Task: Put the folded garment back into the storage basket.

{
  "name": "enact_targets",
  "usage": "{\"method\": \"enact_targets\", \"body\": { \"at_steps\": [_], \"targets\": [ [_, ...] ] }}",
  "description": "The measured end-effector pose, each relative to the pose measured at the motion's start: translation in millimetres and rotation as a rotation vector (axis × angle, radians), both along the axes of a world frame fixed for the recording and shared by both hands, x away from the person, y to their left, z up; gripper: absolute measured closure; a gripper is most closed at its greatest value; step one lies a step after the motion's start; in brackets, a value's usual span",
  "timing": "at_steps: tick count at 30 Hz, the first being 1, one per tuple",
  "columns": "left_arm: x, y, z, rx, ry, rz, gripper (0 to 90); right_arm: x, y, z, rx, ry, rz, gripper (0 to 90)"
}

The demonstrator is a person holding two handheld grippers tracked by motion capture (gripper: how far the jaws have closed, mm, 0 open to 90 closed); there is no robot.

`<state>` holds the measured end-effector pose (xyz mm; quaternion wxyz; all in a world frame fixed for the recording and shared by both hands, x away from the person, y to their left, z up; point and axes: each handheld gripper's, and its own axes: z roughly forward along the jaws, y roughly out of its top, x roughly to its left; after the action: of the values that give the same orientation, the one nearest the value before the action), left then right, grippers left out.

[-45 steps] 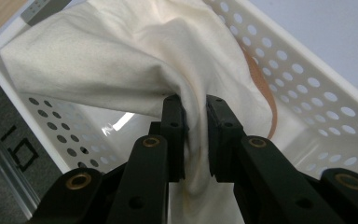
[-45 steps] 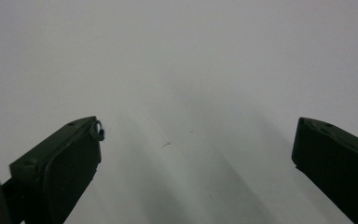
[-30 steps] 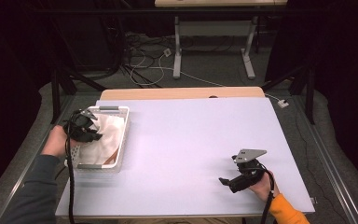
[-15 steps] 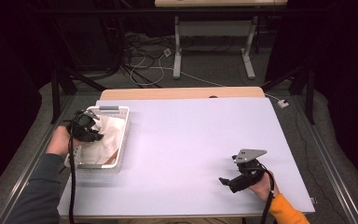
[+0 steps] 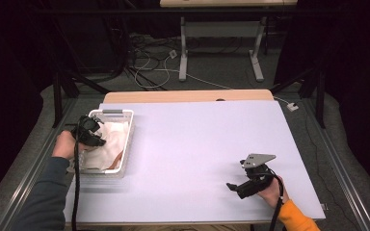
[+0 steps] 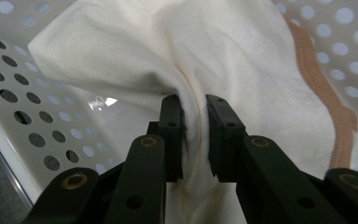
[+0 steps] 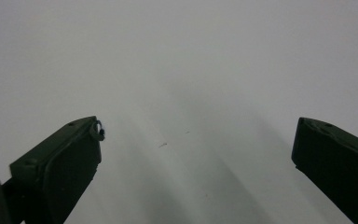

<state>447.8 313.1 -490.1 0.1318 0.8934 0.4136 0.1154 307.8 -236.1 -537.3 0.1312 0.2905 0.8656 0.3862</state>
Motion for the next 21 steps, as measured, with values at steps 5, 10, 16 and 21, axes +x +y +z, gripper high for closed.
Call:
{"method": "enact_targets", "body": {
  "at_steps": [5, 10, 16, 21],
  "targets": [
    [4.0, 1.4, -3.9, 0.019, 0.019, 0.043, 75.8, -0.4, 0.0, 0.3, 0.0, 0.0, -0.004, 1.1],
    [8.0, 4.2, -9.3, 0.03, 0.044, 0.077, 74.3, -0.5, 0.0, 0.4, -0.001, 0.0, -0.005, 1.1],
    [10.3, 5.4, -13.5, 0.04, 0.051, 0.108, 73.2, -0.4, 0.1, 0.2, -0.001, 0.0, -0.004, 1.2],
    [12.8, 8.2, -17.2, 0.051, 0.058, 0.131, 71.1, -0.5, -0.1, 0.4, 0.0, 0.0, -0.005, 1.1]
  ]
}}
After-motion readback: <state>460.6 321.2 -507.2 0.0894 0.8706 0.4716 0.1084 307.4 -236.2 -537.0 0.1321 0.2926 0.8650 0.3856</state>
